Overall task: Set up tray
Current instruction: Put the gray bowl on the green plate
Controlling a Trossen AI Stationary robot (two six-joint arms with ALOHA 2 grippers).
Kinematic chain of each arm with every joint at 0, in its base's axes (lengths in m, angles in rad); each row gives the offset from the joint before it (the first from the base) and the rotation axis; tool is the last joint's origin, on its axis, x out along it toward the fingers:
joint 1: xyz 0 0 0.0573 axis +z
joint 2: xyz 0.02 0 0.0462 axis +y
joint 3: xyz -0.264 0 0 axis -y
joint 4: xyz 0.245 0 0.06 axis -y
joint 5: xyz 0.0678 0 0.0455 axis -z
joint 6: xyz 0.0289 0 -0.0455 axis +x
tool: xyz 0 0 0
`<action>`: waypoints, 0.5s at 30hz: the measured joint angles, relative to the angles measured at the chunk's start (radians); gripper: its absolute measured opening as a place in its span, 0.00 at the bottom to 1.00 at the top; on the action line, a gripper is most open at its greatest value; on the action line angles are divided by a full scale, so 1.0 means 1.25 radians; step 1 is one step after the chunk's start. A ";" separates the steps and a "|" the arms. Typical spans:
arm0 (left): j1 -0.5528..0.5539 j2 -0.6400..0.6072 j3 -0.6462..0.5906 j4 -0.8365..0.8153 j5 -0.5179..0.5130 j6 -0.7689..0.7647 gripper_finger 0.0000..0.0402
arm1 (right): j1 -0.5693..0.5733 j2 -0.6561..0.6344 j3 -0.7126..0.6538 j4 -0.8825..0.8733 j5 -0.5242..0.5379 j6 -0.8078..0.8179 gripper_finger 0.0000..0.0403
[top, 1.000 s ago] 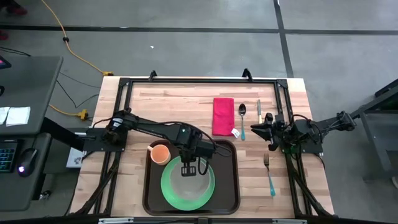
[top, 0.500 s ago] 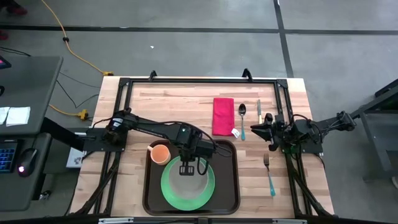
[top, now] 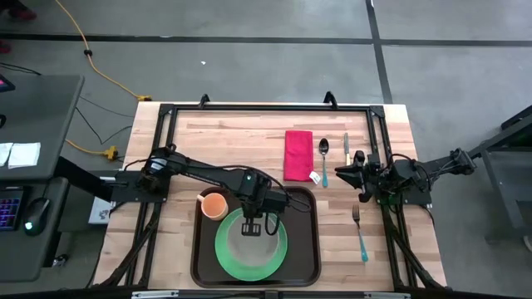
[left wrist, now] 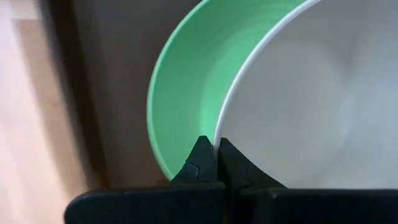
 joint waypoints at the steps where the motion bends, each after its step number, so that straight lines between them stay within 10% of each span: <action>1: 0.000 0.001 -0.013 0.020 0.007 -0.004 0.03 | 0.000 0.000 0.000 0.000 0.000 0.000 0.18; 15: 0.000 0.001 -0.088 0.090 0.035 0.013 0.03 | 0.000 0.000 0.000 -0.002 0.000 0.000 0.18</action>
